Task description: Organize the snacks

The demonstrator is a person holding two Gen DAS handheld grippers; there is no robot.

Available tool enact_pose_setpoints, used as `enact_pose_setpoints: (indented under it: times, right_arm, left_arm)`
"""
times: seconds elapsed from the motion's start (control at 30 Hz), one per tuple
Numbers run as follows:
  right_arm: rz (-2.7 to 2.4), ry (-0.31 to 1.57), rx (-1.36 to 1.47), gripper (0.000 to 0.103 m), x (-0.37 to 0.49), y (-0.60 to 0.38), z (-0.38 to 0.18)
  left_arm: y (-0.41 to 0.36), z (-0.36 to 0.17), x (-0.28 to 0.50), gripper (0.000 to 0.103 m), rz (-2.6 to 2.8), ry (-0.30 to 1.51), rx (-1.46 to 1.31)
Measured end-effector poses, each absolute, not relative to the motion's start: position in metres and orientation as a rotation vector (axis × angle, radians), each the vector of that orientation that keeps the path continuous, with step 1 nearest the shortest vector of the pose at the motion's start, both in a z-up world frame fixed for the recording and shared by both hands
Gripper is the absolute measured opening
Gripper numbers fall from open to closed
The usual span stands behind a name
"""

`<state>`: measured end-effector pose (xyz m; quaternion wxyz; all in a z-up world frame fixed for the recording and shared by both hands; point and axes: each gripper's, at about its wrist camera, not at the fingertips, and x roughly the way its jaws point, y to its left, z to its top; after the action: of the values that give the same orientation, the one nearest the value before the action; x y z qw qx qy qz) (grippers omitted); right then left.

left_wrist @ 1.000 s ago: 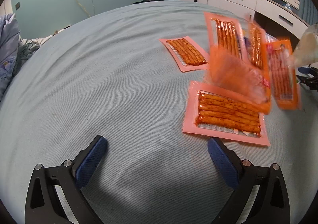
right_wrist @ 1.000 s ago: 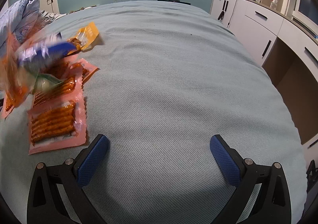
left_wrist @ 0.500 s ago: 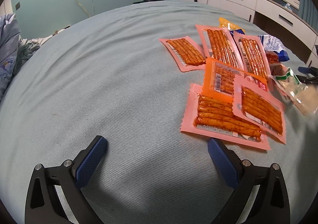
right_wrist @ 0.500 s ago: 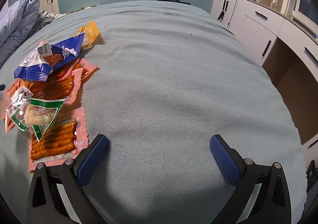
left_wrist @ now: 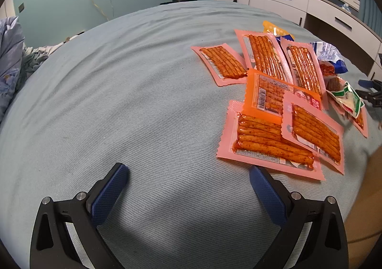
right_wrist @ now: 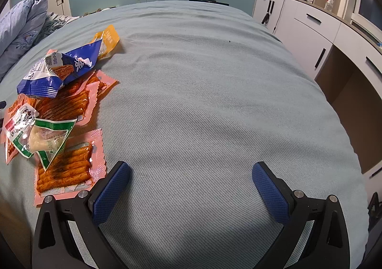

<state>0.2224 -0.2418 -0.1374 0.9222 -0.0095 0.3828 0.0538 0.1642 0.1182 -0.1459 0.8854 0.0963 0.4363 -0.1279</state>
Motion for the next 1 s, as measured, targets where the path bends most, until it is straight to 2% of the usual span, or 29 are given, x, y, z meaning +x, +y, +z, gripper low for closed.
enact_pose_setpoints:
  times: [1.0]
  right_arm:
    - [0.113,0.784,-0.020,0.103,0.2230,-0.2422,-0.1374]
  left_arm:
    - [0.1171,-0.1438,0.1712,0.103,-0.267,0.916,0.204]
